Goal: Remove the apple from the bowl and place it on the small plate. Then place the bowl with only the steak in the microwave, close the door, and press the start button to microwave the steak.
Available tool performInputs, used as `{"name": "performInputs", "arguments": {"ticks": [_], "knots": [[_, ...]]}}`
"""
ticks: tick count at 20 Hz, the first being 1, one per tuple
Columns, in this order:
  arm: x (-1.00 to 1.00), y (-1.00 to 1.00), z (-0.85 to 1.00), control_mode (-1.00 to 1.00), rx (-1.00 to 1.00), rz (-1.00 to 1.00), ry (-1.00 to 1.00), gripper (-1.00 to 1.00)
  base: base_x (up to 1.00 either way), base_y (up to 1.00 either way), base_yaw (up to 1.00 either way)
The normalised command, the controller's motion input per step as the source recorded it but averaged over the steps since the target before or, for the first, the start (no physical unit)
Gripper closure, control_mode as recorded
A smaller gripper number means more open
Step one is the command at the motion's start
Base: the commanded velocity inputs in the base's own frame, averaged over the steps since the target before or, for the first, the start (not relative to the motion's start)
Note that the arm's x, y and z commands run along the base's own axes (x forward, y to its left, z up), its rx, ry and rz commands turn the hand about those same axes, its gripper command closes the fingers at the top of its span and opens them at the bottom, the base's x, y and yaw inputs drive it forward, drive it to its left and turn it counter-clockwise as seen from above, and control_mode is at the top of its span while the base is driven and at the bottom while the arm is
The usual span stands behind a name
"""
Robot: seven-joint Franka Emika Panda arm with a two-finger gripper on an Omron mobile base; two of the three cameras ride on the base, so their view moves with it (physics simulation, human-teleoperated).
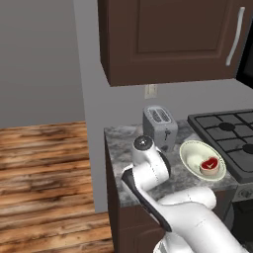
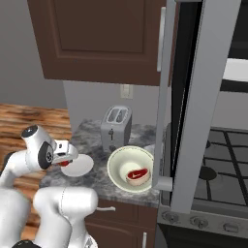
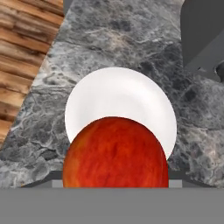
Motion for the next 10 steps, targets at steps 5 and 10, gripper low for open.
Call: {"name": "performInputs", "arguments": {"ticks": [5, 10], "knots": [[0.39, -0.02, -0.23, -1.00, 0.04, 0.00, 0.06, 1.00, 0.00, 0.00, 0.00], [0.21, -0.20, -0.04, -1.00, 0.07, 0.00, 0.16, 1.00, 0.00, 0.00, 0.00]]}}
